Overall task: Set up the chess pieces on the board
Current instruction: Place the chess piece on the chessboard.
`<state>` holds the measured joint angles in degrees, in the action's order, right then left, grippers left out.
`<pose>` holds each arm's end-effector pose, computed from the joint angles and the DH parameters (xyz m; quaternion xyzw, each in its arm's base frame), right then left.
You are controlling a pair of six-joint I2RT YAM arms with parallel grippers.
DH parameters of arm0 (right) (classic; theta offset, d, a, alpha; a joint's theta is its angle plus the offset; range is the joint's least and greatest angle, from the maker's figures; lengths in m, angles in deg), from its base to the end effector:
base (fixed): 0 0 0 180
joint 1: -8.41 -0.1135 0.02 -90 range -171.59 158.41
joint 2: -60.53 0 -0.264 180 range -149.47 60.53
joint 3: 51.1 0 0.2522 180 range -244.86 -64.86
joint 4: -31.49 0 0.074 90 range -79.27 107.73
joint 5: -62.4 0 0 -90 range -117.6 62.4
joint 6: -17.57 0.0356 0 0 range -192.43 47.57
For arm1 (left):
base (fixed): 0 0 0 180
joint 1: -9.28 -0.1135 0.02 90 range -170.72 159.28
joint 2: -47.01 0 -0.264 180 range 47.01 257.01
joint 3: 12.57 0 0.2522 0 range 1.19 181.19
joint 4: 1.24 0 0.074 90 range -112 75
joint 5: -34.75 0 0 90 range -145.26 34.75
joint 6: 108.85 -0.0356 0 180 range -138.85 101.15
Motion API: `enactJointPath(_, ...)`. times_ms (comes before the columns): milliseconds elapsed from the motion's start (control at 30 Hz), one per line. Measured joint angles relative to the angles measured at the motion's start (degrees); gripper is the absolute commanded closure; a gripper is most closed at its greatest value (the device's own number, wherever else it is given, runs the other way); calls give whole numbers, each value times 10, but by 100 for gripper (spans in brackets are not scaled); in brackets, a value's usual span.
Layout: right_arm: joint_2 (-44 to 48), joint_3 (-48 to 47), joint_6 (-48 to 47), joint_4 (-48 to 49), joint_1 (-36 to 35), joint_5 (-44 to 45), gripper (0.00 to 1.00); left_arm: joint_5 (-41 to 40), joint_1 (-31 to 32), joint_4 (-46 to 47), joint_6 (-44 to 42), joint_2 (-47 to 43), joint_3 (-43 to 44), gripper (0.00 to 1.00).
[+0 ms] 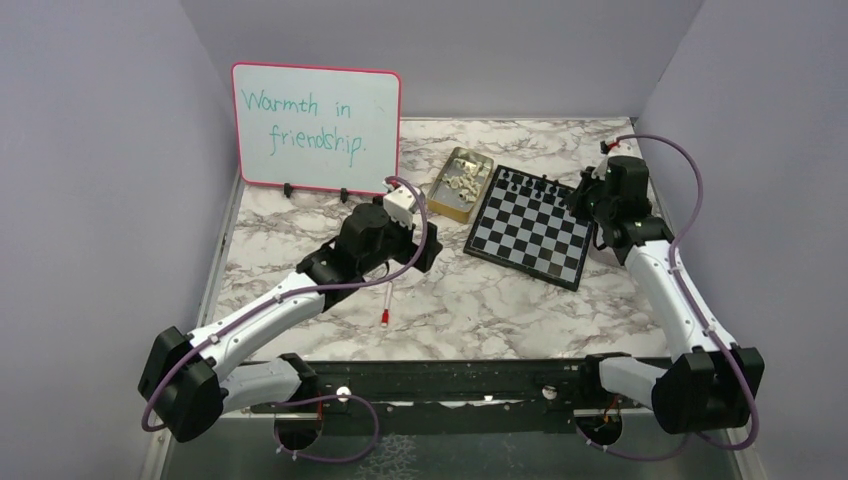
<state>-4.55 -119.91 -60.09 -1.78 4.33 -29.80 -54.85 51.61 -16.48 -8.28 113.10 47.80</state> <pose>0.2550 0.0196 0.3153 0.0526 0.8623 0.0883 0.4959 0.1967 -0.1795 0.2905 0.2273 0.7919 -0.2550 0.5061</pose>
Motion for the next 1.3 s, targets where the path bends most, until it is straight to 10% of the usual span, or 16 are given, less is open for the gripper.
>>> enactJointPath(467, -222, -67, -17, 44, 0, 204, 99, -24, 13, -14, -26, -71, -52, 1)
enactJointPath(1300, -423, -162, 16, 110, 33, 255, 99, -35, 24, -13, -40, -87, -52, 1)
